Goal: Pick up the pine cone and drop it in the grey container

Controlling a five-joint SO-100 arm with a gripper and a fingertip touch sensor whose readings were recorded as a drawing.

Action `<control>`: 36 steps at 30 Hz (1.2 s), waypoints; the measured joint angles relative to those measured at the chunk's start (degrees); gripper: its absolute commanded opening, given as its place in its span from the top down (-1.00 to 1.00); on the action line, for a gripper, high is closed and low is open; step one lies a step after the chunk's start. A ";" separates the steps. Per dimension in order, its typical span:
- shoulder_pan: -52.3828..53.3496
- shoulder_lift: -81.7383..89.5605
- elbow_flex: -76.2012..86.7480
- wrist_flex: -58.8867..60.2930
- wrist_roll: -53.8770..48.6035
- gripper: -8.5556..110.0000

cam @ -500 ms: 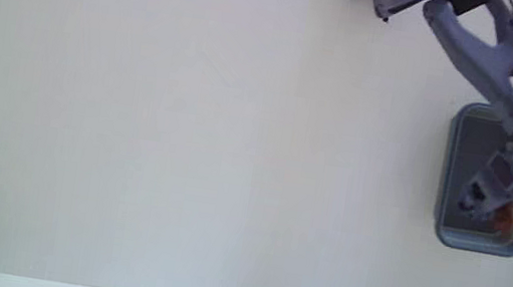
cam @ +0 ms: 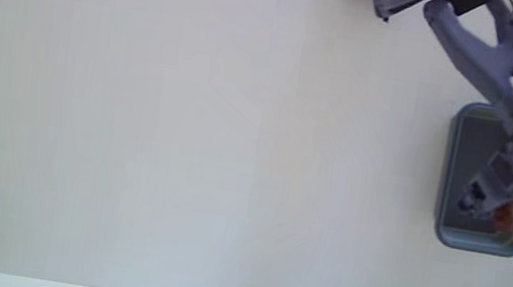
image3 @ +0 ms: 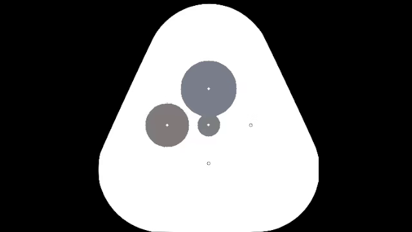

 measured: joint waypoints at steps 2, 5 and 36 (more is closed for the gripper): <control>0.00 0.00 0.00 0.00 0.00 0.06; 0.00 0.00 0.00 0.00 0.00 -1.00; 0.00 0.00 0.00 0.00 0.00 -1.00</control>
